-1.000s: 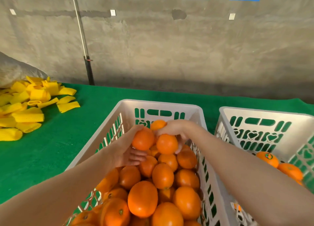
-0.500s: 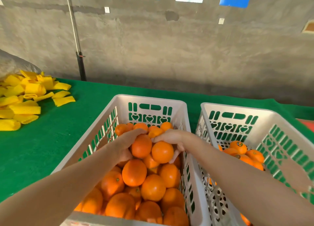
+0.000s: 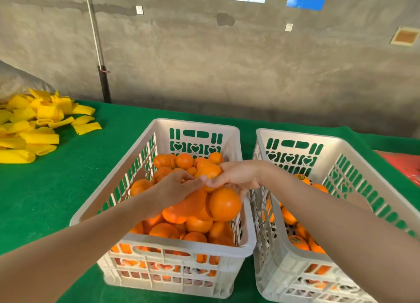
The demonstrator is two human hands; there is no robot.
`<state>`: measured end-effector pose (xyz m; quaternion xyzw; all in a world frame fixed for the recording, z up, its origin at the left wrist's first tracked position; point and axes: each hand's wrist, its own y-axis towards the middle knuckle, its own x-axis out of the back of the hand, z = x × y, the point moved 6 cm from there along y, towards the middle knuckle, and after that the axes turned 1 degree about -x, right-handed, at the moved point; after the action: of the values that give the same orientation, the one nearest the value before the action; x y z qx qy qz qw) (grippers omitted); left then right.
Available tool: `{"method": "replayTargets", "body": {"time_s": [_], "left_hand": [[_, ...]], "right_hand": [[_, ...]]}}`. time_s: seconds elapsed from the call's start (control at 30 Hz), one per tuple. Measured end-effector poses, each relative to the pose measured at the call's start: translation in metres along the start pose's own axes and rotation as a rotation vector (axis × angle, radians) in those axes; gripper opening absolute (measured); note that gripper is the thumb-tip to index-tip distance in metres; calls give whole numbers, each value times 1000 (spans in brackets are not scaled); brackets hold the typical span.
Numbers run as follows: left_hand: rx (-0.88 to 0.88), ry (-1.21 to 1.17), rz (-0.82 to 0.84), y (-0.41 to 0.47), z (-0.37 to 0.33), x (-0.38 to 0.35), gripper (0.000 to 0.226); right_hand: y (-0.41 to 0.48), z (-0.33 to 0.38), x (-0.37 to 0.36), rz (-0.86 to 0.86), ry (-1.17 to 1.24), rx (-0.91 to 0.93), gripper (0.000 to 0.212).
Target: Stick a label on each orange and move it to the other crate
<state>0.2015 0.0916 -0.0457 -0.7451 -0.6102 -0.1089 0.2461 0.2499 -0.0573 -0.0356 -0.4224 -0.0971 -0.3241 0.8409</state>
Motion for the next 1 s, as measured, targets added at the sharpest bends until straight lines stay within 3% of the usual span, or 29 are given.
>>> {"method": "replayTargets", "body": {"time_s": [0.1,0.2,0.3,0.4,0.5,0.57,0.63,0.7,0.77,0.83,0.9,1.0], "left_hand": [[-106,138,-42,-10,-7,2,47],[-150,290,21,-19,-6,2,13],[-224,563,81,-27,-4,-9,21],[-263,698,-26,-33,-10,-10,24],[-317,713,-155,-40,-18,-11,17],[-373,489,-347,-50,-27,-6,19],[-345,68,-416,-61,-33,-9,22],[-247,-313,-234,-66,-39,-30,26],[-147,-508,9,-77,-46,-59,34],[-198,-571,193,-92,-55,-89,41],[-266,-542,244,-106,-63,-112,50],[-274,-679,313,-121,-69,-147,44]], "right_hand": [[-11,0,-7,13,-109,31,65],[-19,0,-12,11,-111,81,70],[-24,-4,-16,-46,1,143,76],[-38,-4,-18,-185,90,271,73],[-66,1,-24,-366,4,466,68],[-88,2,-33,-501,-147,601,67],[-108,-2,-43,-624,-258,711,65],[-126,-11,-52,-739,-337,775,61],[-144,-24,-59,-841,-366,802,58],[-164,-37,-65,-918,-333,829,52],[-184,-51,-72,-962,-286,849,48],[-205,-81,-82,-952,-221,820,53]]}}
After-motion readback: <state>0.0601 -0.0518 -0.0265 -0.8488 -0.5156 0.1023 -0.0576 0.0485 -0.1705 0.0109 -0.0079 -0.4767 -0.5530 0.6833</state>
